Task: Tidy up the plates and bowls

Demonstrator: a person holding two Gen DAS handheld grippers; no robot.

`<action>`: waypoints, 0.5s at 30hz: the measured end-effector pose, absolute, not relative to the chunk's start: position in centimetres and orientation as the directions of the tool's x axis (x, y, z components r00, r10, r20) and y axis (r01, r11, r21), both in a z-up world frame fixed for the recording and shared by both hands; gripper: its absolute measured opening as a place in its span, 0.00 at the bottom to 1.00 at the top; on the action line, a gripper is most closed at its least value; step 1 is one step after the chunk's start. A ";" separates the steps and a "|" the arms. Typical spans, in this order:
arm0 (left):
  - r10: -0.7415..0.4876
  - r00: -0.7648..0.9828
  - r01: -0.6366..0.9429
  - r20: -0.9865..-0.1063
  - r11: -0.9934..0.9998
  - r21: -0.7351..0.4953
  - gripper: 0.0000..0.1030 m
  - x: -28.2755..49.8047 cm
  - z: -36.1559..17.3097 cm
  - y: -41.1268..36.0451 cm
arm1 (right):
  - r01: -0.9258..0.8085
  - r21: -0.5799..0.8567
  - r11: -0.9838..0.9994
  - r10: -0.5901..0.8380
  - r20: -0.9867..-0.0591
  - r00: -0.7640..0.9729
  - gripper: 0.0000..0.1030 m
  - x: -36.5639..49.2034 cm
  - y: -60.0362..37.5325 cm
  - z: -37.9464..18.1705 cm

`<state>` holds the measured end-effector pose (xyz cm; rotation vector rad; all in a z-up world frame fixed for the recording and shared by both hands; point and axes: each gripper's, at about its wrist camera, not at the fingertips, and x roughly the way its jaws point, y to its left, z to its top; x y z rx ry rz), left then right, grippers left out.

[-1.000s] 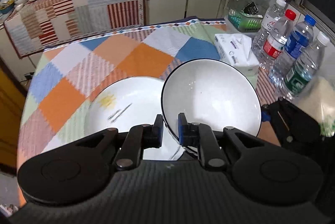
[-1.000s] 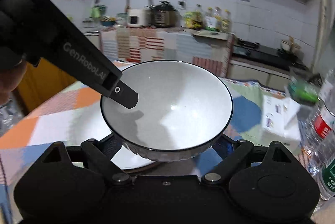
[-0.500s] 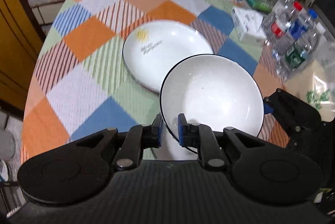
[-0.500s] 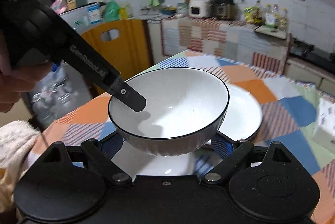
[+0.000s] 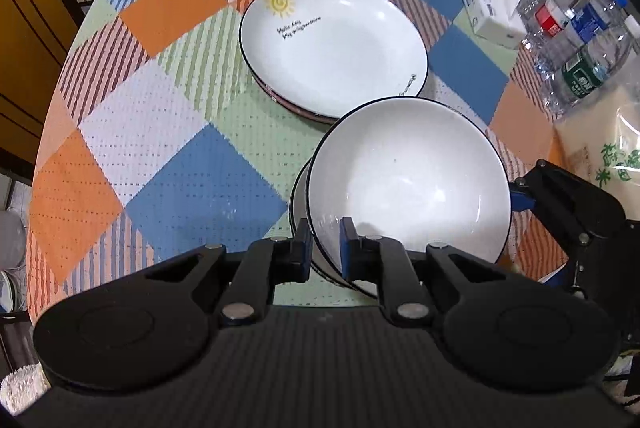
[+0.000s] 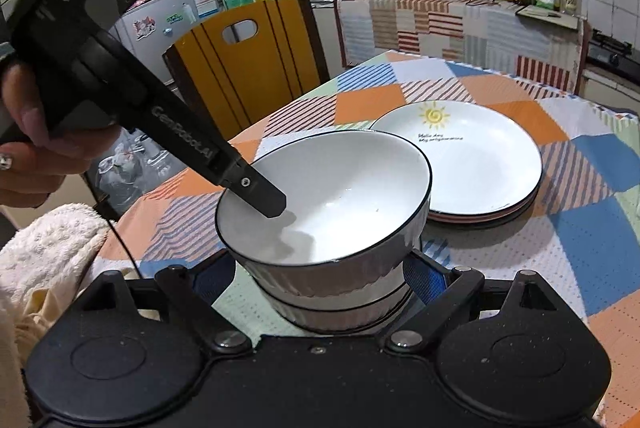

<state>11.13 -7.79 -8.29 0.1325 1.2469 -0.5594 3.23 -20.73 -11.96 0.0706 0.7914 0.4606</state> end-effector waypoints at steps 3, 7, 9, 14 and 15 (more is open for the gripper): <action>-0.310 0.208 0.483 -0.928 0.857 -0.178 0.11 10.7 -8.7 -8.0 | -0.385 0.211 0.899 0.417 -0.682 0.601 0.91 3.1 -20.3 -12.3; -0.283 0.216 0.493 -0.934 0.858 -0.145 0.11 10.5 -9.1 -8.2 | -0.386 0.201 0.900 0.409 -0.694 0.592 0.91 3.0 -19.8 -12.5; -0.271 0.227 0.502 -0.936 0.856 -0.126 0.11 10.4 -9.2 -8.4 | -0.381 0.194 0.904 0.399 -0.702 0.590 0.91 3.1 -19.6 -12.5; -0.224 0.279 0.524 -0.934 0.850 -0.047 0.14 9.8 -9.4 -9.5 | -0.352 0.125 0.928 0.321 -0.749 0.580 0.89 3.4 -18.6 -12.5; -0.207 0.290 0.526 -0.934 0.850 -0.025 0.14 9.8 -9.5 -9.7 | -0.343 0.104 0.934 0.296 -0.764 0.574 0.89 3.5 -18.3 -12.5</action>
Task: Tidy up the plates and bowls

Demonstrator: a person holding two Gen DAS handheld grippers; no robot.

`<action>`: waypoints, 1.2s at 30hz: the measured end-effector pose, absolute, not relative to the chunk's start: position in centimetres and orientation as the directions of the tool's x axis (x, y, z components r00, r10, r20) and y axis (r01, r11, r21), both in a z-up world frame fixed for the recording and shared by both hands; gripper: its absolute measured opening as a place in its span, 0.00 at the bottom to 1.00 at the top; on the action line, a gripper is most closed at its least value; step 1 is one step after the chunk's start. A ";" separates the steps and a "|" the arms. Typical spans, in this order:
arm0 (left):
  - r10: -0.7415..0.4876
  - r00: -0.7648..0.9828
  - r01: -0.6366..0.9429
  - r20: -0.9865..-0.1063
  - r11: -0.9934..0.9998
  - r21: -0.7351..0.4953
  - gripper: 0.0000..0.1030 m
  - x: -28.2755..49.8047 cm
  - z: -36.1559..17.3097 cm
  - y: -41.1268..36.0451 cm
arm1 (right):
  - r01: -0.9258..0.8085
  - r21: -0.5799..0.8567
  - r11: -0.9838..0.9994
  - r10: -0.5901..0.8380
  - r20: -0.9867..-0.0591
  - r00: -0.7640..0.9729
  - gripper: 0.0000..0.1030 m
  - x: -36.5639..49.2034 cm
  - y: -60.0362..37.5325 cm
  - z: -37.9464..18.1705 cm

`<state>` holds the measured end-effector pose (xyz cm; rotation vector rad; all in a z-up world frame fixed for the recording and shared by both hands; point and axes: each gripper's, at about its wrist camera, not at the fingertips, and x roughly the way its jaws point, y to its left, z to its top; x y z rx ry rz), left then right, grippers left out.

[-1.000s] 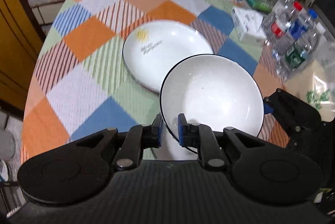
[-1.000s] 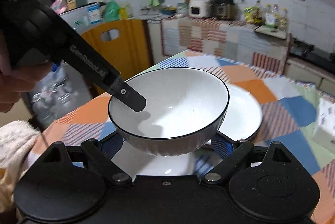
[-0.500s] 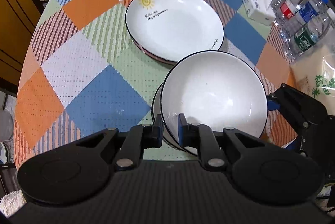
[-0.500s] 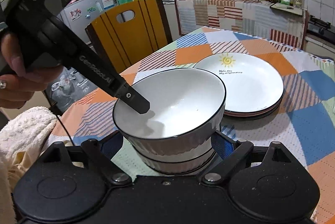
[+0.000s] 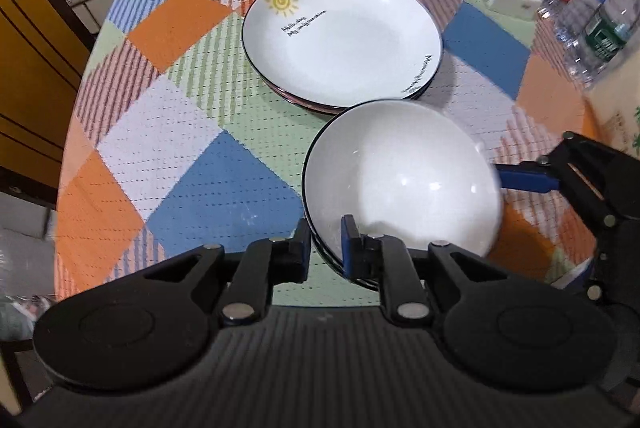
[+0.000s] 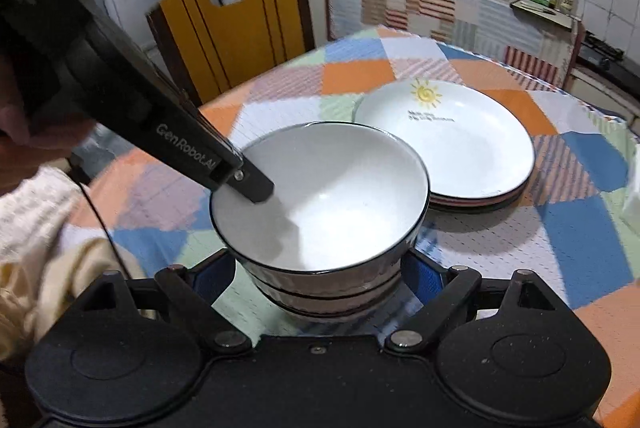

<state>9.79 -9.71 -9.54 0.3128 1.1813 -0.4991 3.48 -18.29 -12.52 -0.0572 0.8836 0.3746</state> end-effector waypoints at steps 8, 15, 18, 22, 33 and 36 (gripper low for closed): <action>-0.191 0.314 0.545 -0.930 0.838 0.012 0.18 9.4 -10.0 -10.1 | -0.325 0.099 0.940 0.271 -0.795 0.542 0.90 3.9 -18.0 -12.1; -0.318 0.331 0.388 -0.888 0.904 -0.179 0.48 12.2 -9.3 -6.2 | -0.328 0.157 0.932 0.326 -0.758 0.565 0.91 1.9 -19.9 -11.6; -0.351 0.310 0.360 -0.884 0.903 -0.233 0.51 12.6 -10.0 -5.4 | -0.316 0.176 0.932 0.332 -0.765 0.552 0.92 1.5 -20.9 -12.8; -0.375 0.281 0.342 -0.884 0.899 -0.273 0.52 12.1 -11.8 -5.0 | -0.298 0.190 0.935 0.329 -0.777 0.537 0.92 1.7 -21.2 -15.1; -0.450 0.213 0.265 -0.867 0.881 -0.392 0.52 10.9 -15.3 -4.4 | -0.331 0.153 0.931 0.326 -0.757 0.566 0.91 2.3 -18.0 -19.2; -0.476 0.204 0.261 -0.856 0.869 -0.421 0.47 10.8 -15.8 -4.5 | -0.283 0.160 0.946 0.304 -0.743 0.596 0.91 2.7 -18.1 -19.7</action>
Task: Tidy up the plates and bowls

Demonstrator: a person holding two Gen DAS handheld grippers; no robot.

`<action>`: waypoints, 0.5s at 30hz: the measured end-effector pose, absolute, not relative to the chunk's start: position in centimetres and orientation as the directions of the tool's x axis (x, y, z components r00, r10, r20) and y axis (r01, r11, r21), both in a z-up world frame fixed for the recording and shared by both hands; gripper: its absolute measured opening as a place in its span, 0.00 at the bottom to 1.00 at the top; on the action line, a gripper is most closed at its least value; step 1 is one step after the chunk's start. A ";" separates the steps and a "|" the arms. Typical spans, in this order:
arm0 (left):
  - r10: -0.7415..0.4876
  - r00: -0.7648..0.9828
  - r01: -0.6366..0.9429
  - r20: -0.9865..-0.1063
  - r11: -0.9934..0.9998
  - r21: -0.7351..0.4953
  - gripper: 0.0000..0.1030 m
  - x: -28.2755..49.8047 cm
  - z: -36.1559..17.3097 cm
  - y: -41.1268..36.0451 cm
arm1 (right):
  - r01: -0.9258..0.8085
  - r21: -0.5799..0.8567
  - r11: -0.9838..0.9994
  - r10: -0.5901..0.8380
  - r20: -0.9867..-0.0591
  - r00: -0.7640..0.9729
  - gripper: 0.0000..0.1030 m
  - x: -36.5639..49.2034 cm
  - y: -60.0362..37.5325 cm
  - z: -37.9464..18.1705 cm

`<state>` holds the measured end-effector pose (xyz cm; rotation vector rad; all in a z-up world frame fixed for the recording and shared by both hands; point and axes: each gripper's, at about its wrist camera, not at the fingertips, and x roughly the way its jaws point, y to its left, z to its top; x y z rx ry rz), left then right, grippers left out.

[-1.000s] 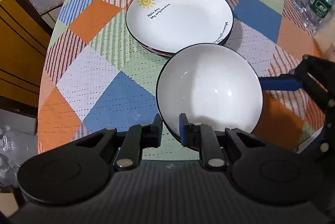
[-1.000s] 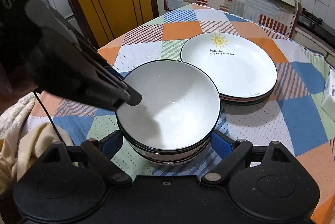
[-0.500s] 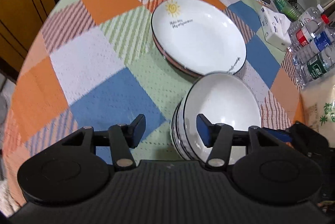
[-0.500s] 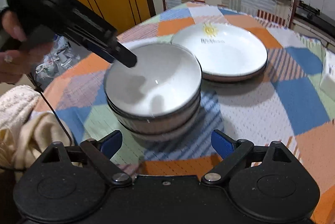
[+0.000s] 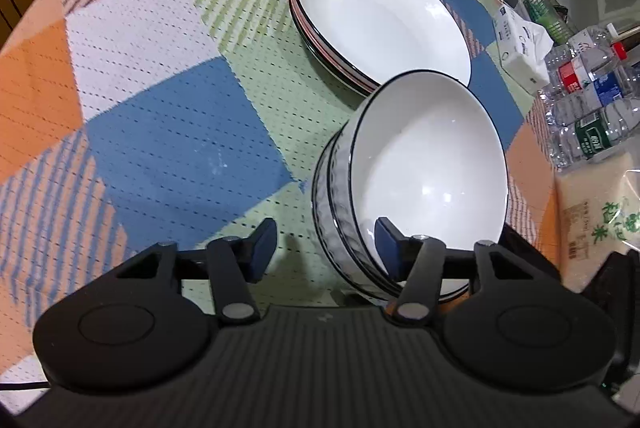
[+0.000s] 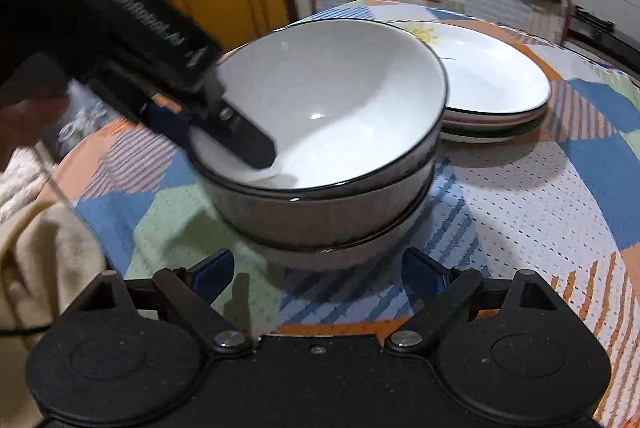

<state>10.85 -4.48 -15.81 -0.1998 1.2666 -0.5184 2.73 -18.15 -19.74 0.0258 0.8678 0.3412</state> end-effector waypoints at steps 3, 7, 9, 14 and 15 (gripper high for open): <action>-0.497 0.212 0.269 -0.841 0.857 -0.439 0.34 10.7 -16.1 -4.7 | -0.255 0.185 0.949 0.307 -0.724 0.618 0.93 3.2 -18.2 -20.3; -0.495 0.232 0.268 -0.837 0.860 -0.434 0.33 10.5 -16.1 -4.7 | -0.266 0.159 0.951 0.298 -0.707 0.642 0.93 3.7 -17.3 -20.6; -0.502 0.233 0.260 -0.833 0.857 -0.444 0.33 10.5 -16.2 -4.5 | -0.272 0.162 0.949 0.304 -0.704 0.642 0.92 4.0 -17.1 -20.6; -0.497 0.225 0.264 -0.838 0.859 -0.439 0.33 10.5 -16.1 -4.6 | -0.289 0.155 0.945 0.312 -0.694 0.648 0.93 4.2 -17.0 -20.7; -0.496 0.224 0.269 -0.839 0.859 -0.436 0.33 10.5 -16.0 -4.6 | -0.287 0.152 0.946 0.309 -0.693 0.652 0.93 4.0 -17.0 -20.6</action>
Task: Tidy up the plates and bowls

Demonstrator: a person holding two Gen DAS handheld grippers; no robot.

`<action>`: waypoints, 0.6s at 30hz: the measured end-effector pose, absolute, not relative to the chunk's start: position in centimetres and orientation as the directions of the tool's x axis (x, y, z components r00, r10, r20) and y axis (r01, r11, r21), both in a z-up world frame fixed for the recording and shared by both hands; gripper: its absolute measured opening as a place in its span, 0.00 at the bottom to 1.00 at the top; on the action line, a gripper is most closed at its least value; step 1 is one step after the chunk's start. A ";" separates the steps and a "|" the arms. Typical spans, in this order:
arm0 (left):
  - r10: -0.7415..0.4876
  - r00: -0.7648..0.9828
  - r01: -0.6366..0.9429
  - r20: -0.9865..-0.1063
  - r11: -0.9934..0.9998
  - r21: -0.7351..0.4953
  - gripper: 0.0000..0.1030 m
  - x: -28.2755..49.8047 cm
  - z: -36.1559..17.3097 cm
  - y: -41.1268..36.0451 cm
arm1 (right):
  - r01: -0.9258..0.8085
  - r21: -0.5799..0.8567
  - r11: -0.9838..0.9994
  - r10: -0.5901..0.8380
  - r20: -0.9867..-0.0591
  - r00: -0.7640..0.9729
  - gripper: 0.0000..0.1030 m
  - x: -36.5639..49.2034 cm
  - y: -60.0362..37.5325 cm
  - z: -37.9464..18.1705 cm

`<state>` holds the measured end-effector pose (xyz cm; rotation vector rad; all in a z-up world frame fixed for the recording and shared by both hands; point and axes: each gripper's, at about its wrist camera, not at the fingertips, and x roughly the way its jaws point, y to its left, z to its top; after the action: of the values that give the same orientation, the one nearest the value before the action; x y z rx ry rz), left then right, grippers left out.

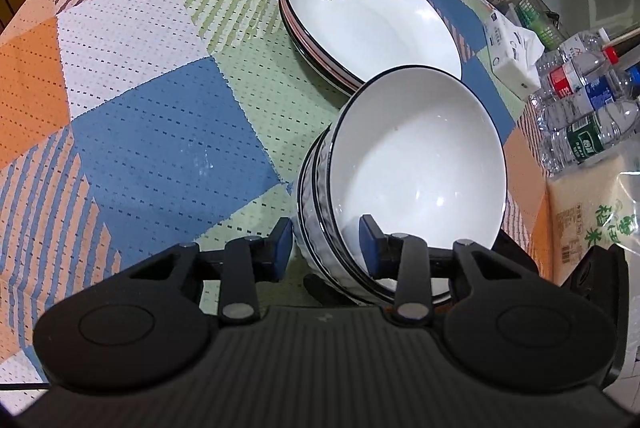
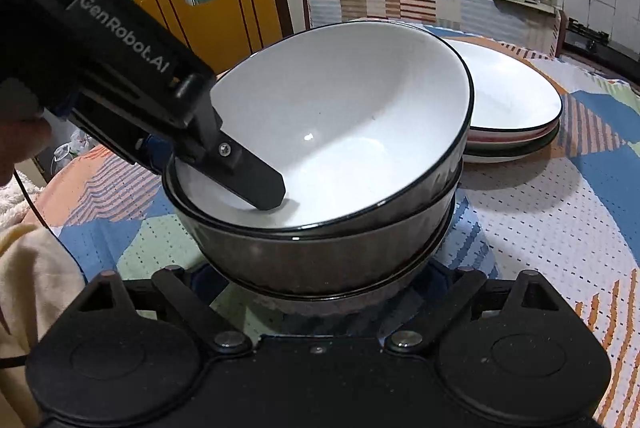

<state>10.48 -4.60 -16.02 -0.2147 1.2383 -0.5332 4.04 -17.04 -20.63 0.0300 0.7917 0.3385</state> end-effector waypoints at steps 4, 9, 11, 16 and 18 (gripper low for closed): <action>-0.484 0.221 0.300 -0.847 0.860 -0.413 0.33 10.1 -15.6 -4.9 | -0.285 0.145 0.948 0.304 -0.686 0.661 0.92 3.6 -17.0 -20.6; -0.483 0.227 0.327 -0.846 0.856 -0.401 0.33 9.6 -14.6 -4.8 | -0.290 0.141 0.947 0.307 -0.669 0.677 0.92 3.0 -16.9 -20.4; -0.487 0.232 0.336 -0.842 0.853 -0.400 0.33 9.5 -13.9 -4.8 | -0.298 0.129 0.946 0.306 -0.656 0.689 0.92 2.7 -16.8 -20.0; -0.491 0.262 0.370 -0.831 0.846 -0.384 0.33 10.0 -11.2 -5.2 | -0.299 0.102 0.949 0.296 -0.620 0.726 0.92 3.0 -17.0 -18.3; -0.494 0.278 0.395 -0.824 0.840 -0.371 0.33 10.5 -9.9 -5.5 | -0.299 0.092 0.950 0.292 -0.603 0.742 0.92 3.4 -17.2 -17.4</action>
<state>10.46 -5.50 -9.86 -0.1007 1.1431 -0.5980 3.37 -17.20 -17.39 -0.0105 0.6594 0.3236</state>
